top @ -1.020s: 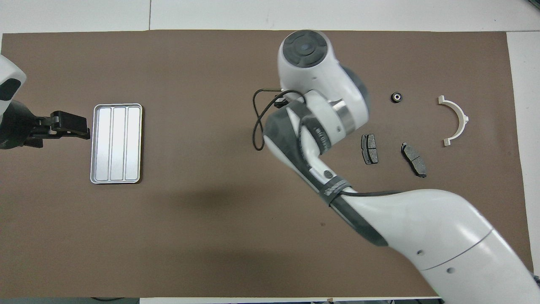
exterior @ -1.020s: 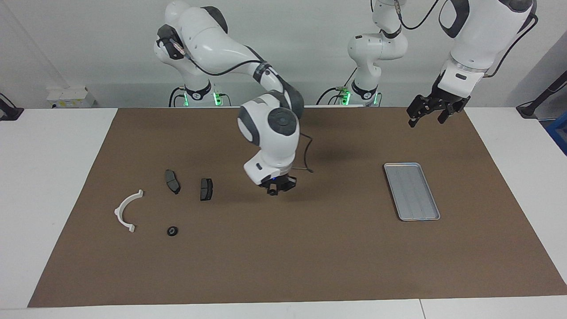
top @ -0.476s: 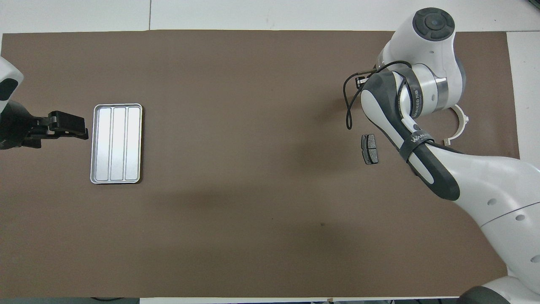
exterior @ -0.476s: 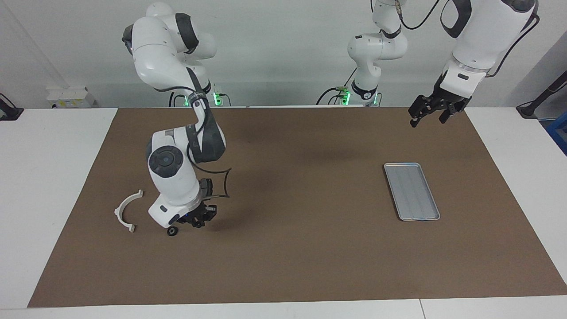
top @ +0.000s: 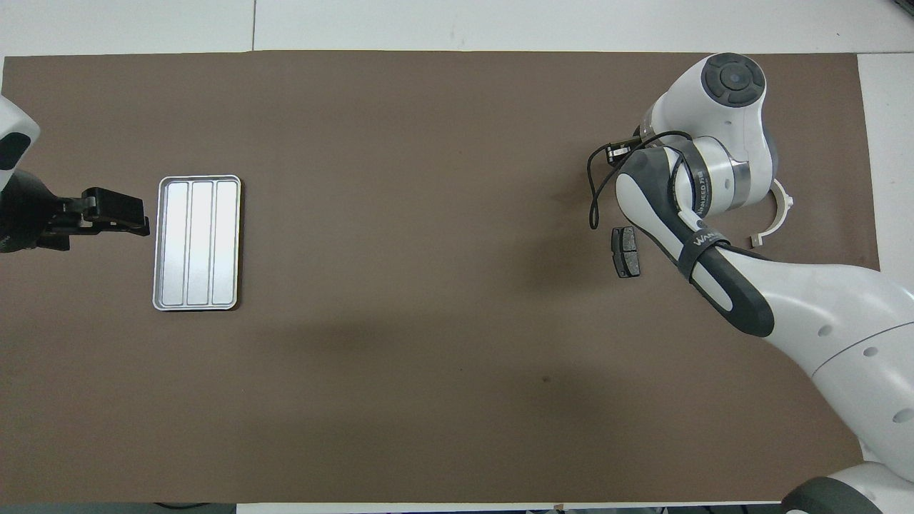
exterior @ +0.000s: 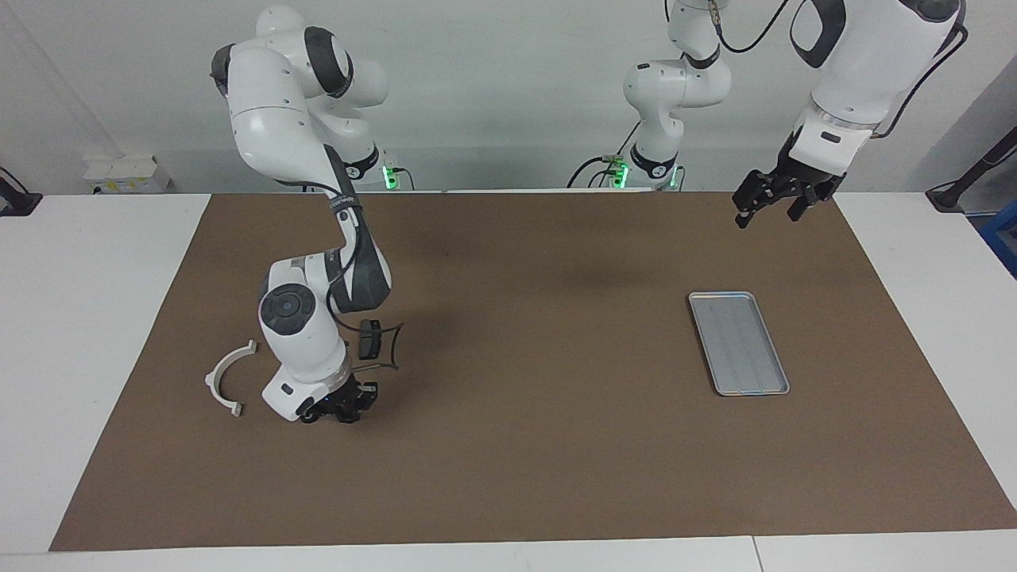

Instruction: Place bearing gear from tray to pile

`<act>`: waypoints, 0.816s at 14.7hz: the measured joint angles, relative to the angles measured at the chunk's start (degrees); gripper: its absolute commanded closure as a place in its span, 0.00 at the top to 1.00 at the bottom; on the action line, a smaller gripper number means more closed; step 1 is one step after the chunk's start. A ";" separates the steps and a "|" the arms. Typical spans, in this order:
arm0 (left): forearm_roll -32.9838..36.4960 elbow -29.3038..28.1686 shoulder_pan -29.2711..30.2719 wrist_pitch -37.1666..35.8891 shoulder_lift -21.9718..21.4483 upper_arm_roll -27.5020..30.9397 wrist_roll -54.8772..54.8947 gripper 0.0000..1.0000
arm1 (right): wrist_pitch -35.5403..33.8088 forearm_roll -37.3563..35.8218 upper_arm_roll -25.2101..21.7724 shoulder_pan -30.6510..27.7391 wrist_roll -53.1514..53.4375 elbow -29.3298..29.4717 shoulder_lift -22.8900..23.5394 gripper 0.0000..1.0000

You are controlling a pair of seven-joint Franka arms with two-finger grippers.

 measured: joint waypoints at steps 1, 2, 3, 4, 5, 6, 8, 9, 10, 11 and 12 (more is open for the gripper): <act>0.00 0.00 0.00 0.00 0.00 0.00 0.00 1.00 | 0.00 0.00 0.00 0.00 0.00 0.00 0.00 0.99; 0.00 0.00 0.00 -0.01 -0.01 0.00 0.00 1.00 | 0.00 0.00 0.00 0.00 0.00 0.00 0.00 1.00; 0.00 0.00 0.00 -0.01 -0.01 0.00 0.00 1.00 | 0.00 0.00 0.02 0.00 0.00 -0.02 0.01 1.00; 0.00 0.00 0.00 -0.01 -0.01 0.00 0.00 1.00 | 0.00 0.00 0.06 0.02 0.00 -0.04 0.01 1.00; 0.00 0.00 0.00 -0.01 -0.01 0.00 0.00 1.00 | 0.00 0.00 0.08 0.04 0.00 -0.05 0.00 1.00; 0.00 0.00 0.00 -0.01 -0.01 0.00 0.00 1.00 | 0.00 0.00 0.10 0.05 0.00 -0.05 0.00 1.00; 0.00 0.00 0.00 -0.02 -0.01 0.00 0.00 1.00 | 0.00 0.00 0.11 0.05 0.00 -0.05 -0.07 1.00; 0.00 0.00 0.00 -0.02 -0.01 0.00 0.00 1.00 | 0.00 0.00 0.11 0.05 0.00 -0.05 -0.13 1.00; 0.00 0.00 0.00 -0.02 -0.02 0.00 0.00 1.00 | 0.00 -0.01 0.11 0.06 0.00 -0.04 -0.18 1.00; 0.00 0.00 0.00 -0.02 -0.02 0.00 0.00 1.00 | 0.00 -0.01 0.12 0.06 0.00 -0.05 -0.25 1.00; 0.00 0.00 0.00 -0.02 -0.02 0.00 0.00 1.00 | 0.00 -0.03 0.11 0.05 0.00 -0.05 -0.35 1.00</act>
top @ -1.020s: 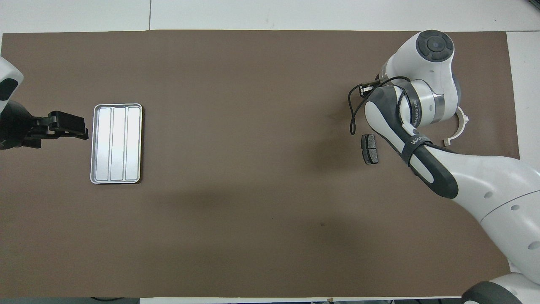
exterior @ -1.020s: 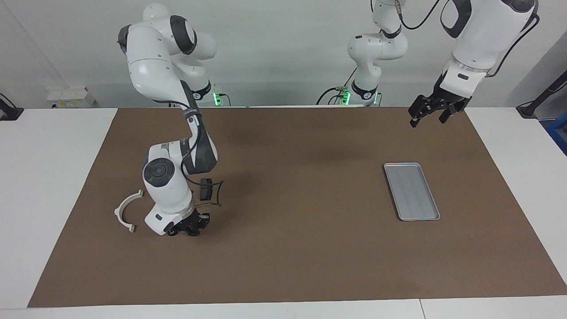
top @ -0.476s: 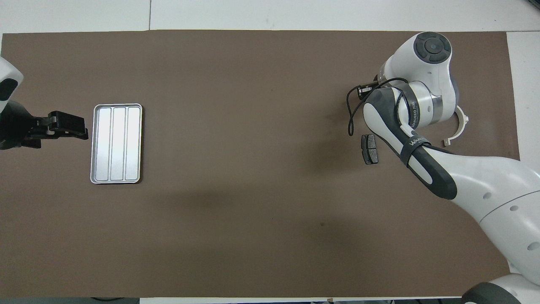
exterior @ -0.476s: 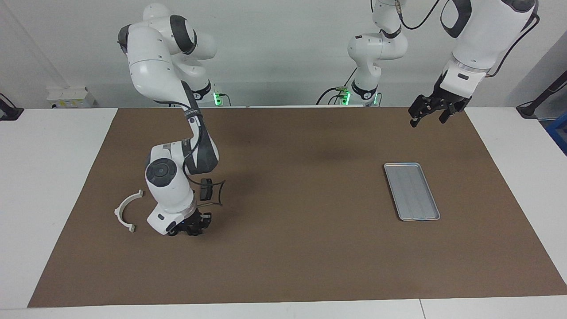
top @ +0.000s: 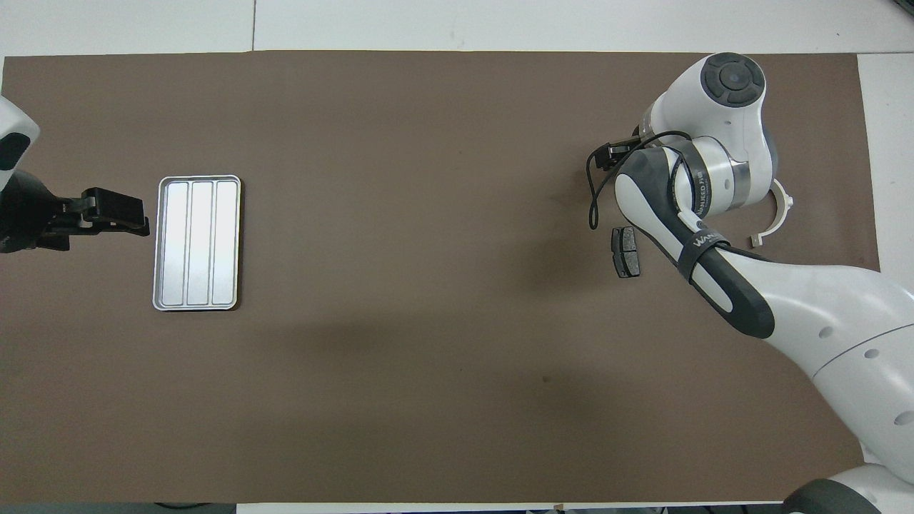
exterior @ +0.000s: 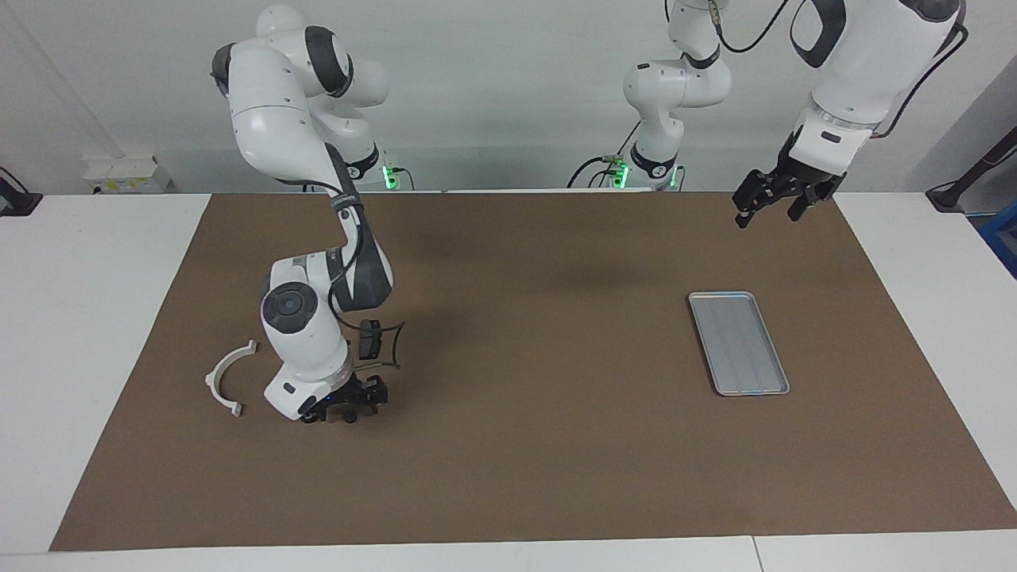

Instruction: Place bearing gear from tray to pile

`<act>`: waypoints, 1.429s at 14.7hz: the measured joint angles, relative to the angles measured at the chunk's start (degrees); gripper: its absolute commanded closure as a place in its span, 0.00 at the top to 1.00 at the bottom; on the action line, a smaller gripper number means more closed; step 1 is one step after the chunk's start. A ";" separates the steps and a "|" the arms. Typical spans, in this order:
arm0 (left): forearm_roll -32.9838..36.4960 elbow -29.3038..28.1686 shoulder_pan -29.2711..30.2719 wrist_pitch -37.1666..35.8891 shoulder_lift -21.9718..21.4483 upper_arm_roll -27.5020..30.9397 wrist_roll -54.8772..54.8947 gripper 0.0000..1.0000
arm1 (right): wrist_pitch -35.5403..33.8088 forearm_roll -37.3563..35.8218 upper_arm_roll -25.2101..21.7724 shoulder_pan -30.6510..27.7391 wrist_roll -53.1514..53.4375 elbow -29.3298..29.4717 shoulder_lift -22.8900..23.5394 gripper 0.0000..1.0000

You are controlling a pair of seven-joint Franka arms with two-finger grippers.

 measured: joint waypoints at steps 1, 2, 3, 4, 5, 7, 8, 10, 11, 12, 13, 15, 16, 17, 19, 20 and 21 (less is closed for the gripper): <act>0.00 0.00 0.00 0.00 0.00 0.00 0.00 1.00 | 0.00 -0.02 0.00 -0.02 0.00 0.00 -0.13 1.00; 0.00 0.00 0.00 0.00 -0.01 0.00 0.00 1.00 | 0.00 -0.04 -0.03 -0.05 0.00 0.00 -0.32 1.00; 0.00 0.00 0.00 0.00 -0.01 0.00 0.00 1.00 | 0.00 -0.05 -0.07 -0.07 0.00 0.01 -0.52 1.00; 0.00 0.00 0.00 -0.01 -0.01 0.00 0.00 1.00 | 0.00 -0.06 -0.12 -0.12 0.00 0.01 -0.73 1.00; 0.00 0.00 0.00 -0.01 -0.01 0.00 0.00 1.00 | -0.01 -0.08 -0.17 -0.21 0.00 0.03 -1.00 1.00; 0.00 0.00 0.00 -0.02 -0.01 0.00 0.00 1.00 | -0.82 -0.11 -0.21 -0.41 -0.93 0.10 -2.39 1.00; 0.00 0.00 0.00 -0.02 -0.01 0.00 0.00 1.00 | -2.34 -0.11 -0.32 -0.43 -2.04 0.16 -3.74 1.00; 0.00 0.00 0.00 -0.02 -0.01 0.00 0.00 1.00 | -7.18 0.91 -1.14 -0.40 -3.60 0.35 -7.58 1.00; 0.00 0.00 0.00 -0.02 -0.01 0.00 0.00 1.00 | -10.10 2.76 -1.94 -0.36 -4.16 0.40 -10.05 1.00; 0.00 0.00 0.00 -0.02 -0.01 0.00 0.00 1.00 | -13.14 5.15 -2.98 -0.35 -5.02 0.38 -12.92 1.00; 0.00 0.00 0.00 -0.02 -0.01 0.00 0.00 1.00 | -15.70 6.81 -4.04 -0.34 -5.82 0.16 -16.06 1.00; 0.00 0.00 0.00 -0.02 -0.01 0.00 0.00 1.00 | -19.61 8.58 -5.96 0.00 -6.19 -1.51 -22.71 1.00; 0.00 0.00 0.00 -0.02 -0.01 0.00 0.00 1.00 | -21.89 9.48 -7.27 0.72 -6.19 -2.69 -26.05 1.00; 0.00 0.00 0.00 -0.02 -0.01 0.00 0.00 1.00 | -24.70 10.00 -8.83 1.91 -6.19 -3.64 -29.07 1.00; 0.00 0.00 0.00 -0.02 -0.01 0.00 0.00 1.00 | -31.02 10.22 -11.59 4.28 -6.19 -4.64 -34.26 1.00; 0.00 0.00 0.00 -0.02 -0.01 0.00 0.00 1.00 | -34.05 10.23 -12.25 4.93 -6.19 -4.87 -36.61 1.00; 0.00 0.00 0.00 -0.02 -0.01 0.00 0.00 1.00 | -36.67 10.25 -12.46 5.22 -6.19 -5.14 -38.74 1.00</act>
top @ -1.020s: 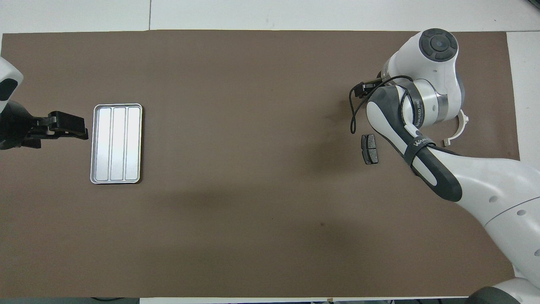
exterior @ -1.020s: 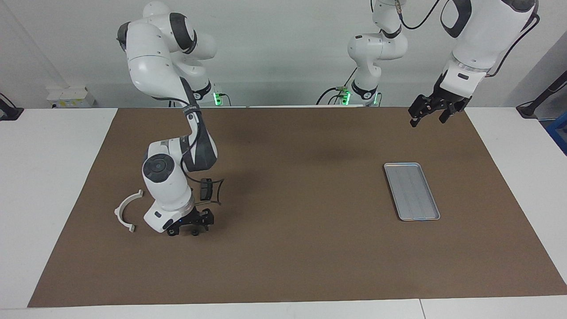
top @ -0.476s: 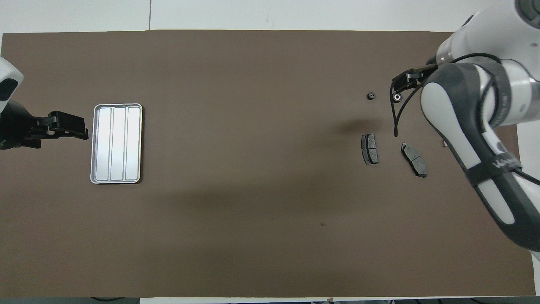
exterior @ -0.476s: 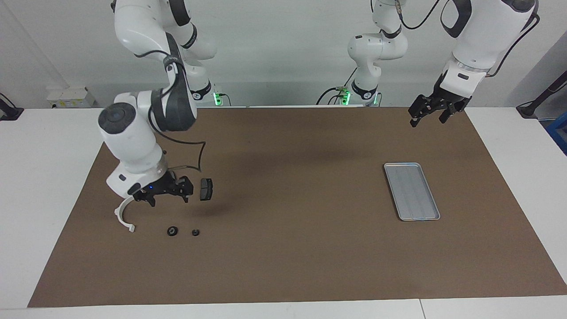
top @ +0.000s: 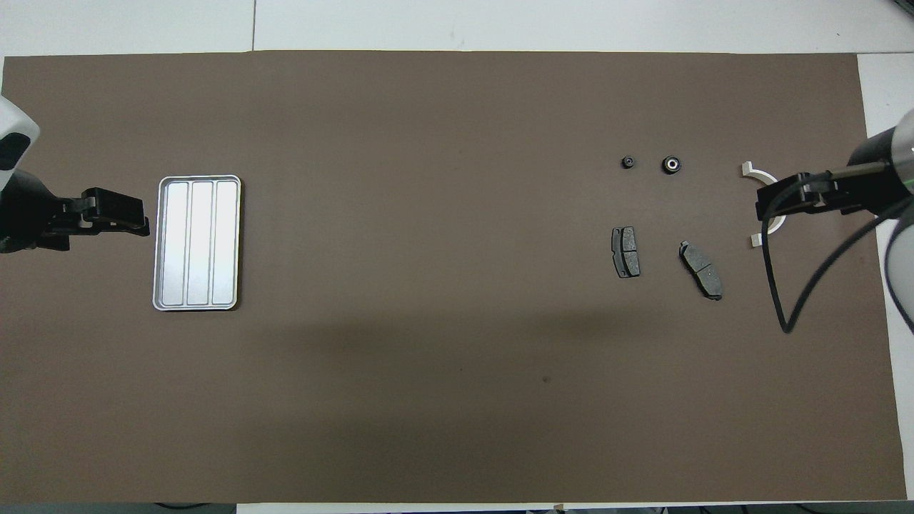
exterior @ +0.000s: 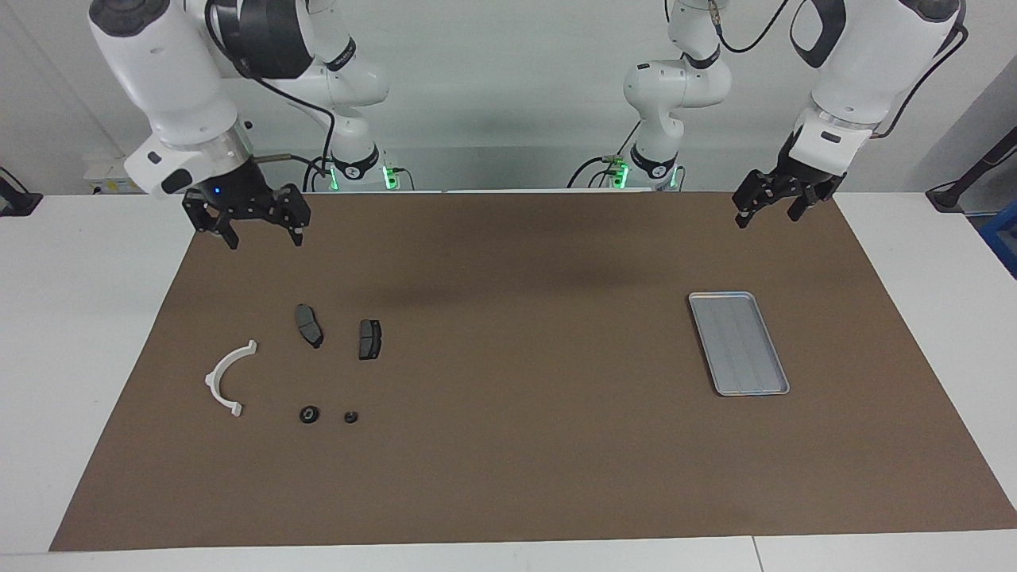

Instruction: Place bearing gear from tray to pile

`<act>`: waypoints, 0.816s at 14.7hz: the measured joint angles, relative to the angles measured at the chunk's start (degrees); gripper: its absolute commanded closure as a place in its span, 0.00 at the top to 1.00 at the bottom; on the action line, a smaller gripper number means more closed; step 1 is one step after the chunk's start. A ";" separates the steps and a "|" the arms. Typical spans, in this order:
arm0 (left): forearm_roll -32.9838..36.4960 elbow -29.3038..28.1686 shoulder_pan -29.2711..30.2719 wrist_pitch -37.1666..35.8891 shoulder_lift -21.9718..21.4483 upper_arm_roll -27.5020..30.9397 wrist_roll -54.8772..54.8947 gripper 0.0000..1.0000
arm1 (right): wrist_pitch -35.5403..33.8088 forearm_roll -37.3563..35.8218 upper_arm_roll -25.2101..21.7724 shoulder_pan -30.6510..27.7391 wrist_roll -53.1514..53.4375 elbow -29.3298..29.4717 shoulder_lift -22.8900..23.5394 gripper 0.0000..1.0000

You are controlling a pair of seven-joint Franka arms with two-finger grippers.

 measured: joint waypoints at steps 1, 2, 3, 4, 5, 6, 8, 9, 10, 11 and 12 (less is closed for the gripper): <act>0.00 0.00 0.00 0.00 0.00 0.00 0.00 1.00 | -2.01 0.00 -0.04 0.15 0.00 -0.23 -1.48 1.00; 0.00 0.00 0.00 0.00 0.00 0.00 0.00 1.00 | -3.72 0.00 -0.05 0.25 0.00 -0.41 -2.45 1.00; 0.00 0.00 0.00 0.00 0.00 0.00 0.00 1.00 | -4.86 0.00 -0.05 0.29 0.00 -0.61 -2.90 1.00; 0.00 0.00 0.00 0.00 0.00 0.00 0.00 1.00 | -5.43 0.00 -0.05 0.29 0.00 -0.82 -2.95 1.00; 0.00 0.00 0.00 0.00 0.00 0.00 0.00 1.00 | -5.52 0.00 -0.06 0.29 0.00 -1.15 -2.87 1.00; 0.00 0.00 0.00 0.00 0.00 0.00 0.00 1.00 | -5.52 0.00 -0.07 0.29 0.00 -1.50 -2.75 1.00; 0.00 0.00 0.00 0.00 0.00 0.00 0.00 1.00 | -5.50 -0.01 -0.11 0.29 0.00 -1.76 -2.50 1.00; 0.00 0.00 0.00 0.00 0.00 0.00 0.00 1.00 | -5.06 -0.08 -0.11 0.29 0.00 -1.77 -2.38 1.00; 0.00 0.00 0.00 0.00 0.00 0.00 0.00 1.00 | -3.77 -0.33 -0.11 0.29 0.00 -1.77 -2.28 1.00; 0.00 0.00 0.00 0.00 0.00 0.00 0.00 1.00 | -2.28 -0.65 -0.12 0.29 0.00 -1.78 -2.18 1.00; 0.00 0.00 0.00 0.00 0.00 0.00 0.00 1.00 | -1.02 -0.85 -0.12 0.29 0.00 -1.78 -2.09 1.00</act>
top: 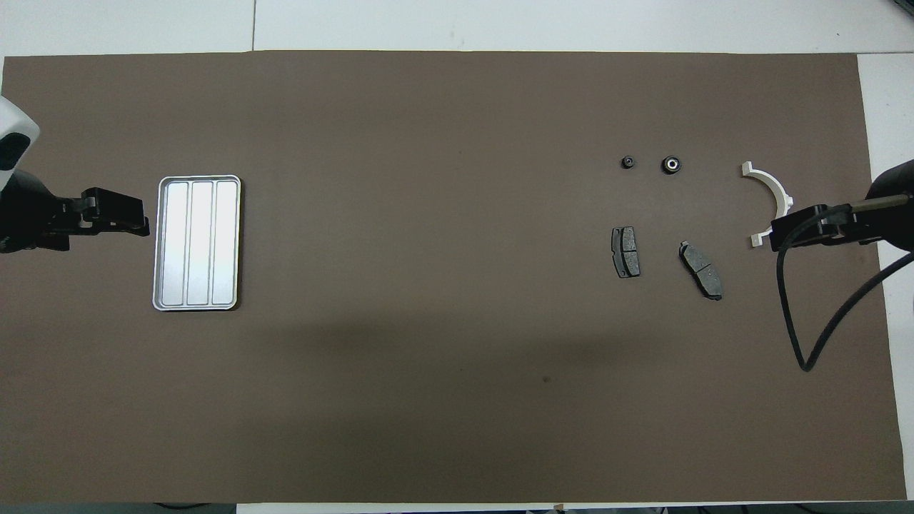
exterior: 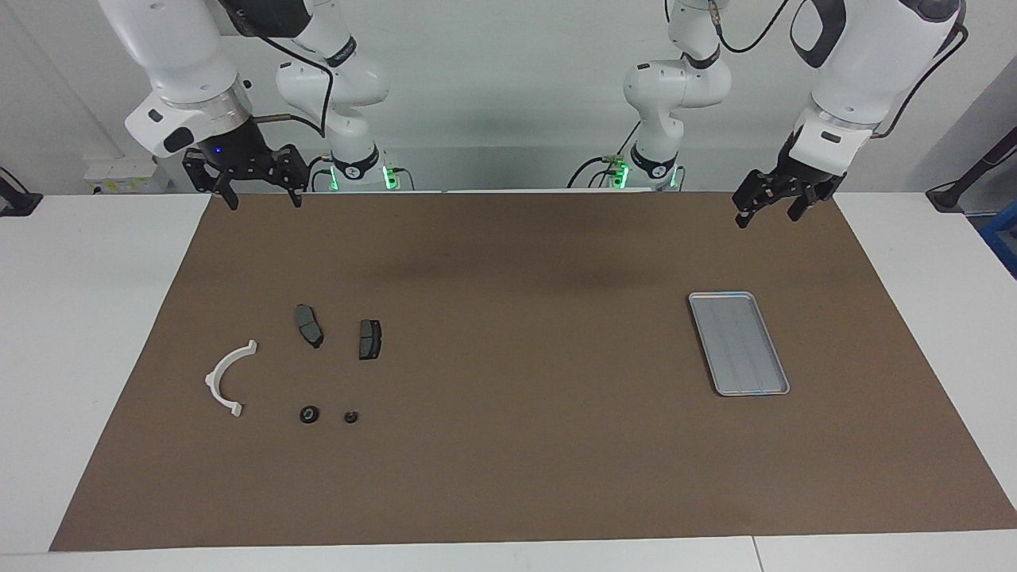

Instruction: Place bearing gear from tray to pile

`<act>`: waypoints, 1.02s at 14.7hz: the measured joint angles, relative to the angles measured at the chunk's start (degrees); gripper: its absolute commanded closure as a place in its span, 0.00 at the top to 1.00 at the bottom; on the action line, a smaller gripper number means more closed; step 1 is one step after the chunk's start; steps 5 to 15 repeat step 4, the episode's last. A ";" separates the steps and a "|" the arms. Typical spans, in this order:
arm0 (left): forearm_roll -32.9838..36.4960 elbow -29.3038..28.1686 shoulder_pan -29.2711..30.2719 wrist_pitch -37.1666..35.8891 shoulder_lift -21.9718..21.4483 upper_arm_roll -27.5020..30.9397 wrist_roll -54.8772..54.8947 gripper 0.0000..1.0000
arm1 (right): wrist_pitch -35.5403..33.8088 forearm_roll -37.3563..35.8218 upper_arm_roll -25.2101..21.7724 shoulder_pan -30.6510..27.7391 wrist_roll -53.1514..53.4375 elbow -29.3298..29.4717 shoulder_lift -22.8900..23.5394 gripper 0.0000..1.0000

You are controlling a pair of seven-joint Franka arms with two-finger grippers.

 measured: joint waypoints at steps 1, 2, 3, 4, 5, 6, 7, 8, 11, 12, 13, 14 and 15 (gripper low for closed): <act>0.00 0.00 0.00 0.00 0.00 0.00 0.00 1.00 | 0.79 -0.07 0.00 0.00 0.00 0.00 0.07 1.00; 0.00 0.00 0.00 0.00 0.00 0.00 0.00 1.00 | 1.07 -0.12 0.00 0.00 0.00 0.00 0.09 1.00; 0.00 0.00 0.00 0.00 0.00 0.00 0.00 1.00 | 1.15 -0.14 0.00 0.00 0.00 0.00 0.09 1.00; 0.00 0.00 0.00 0.00 0.00 0.00 0.00 1.00 | 1.19 -0.15 0.00 0.00 0.00 0.00 0.09 1.00; 0.00 0.00 0.00 0.00 0.00 0.00 0.00 1.00 | 1.19 -0.15 0.00 0.00 0.00 0.00 0.09 1.00; 0.00 0.00 0.00 0.00 0.00 0.00 0.00 1.00 | 1.19 -0.15 0.00 0.00 0.00 0.00 0.09 1.00; 0.00 0.00 0.00 0.00 0.00 0.00 0.00 1.00 | 1.19 -0.15 0.00 0.00 0.00 0.00 0.09 1.00; 0.00 0.00 0.00 0.00 0.00 0.00 0.00 1.00 | 1.19 -0.15 0.00 0.00 0.00 0.00 0.09 1.00; 0.00 0.00 0.00 0.00 0.00 0.00 0.00 1.00 | 1.19 -0.15 0.00 0.00 0.00 0.00 0.09 1.00; 0.00 0.00 0.00 0.00 0.00 0.00 0.00 1.00 | 1.19 -0.15 0.00 0.00 0.00 0.00 0.09 1.00; 0.00 0.00 0.00 0.00 0.00 0.00 0.00 1.00 | 1.19 -0.15 0.00 0.00 0.00 0.00 0.09 1.00; 0.00 0.00 0.00 0.00 0.00 0.00 0.00 1.00 | 1.19 -0.15 0.00 0.00 0.00 0.00 0.09 1.00; 0.00 0.00 0.00 0.00 0.00 0.00 0.00 1.00 | 1.19 -0.15 0.00 0.00 0.00 0.00 0.09 1.00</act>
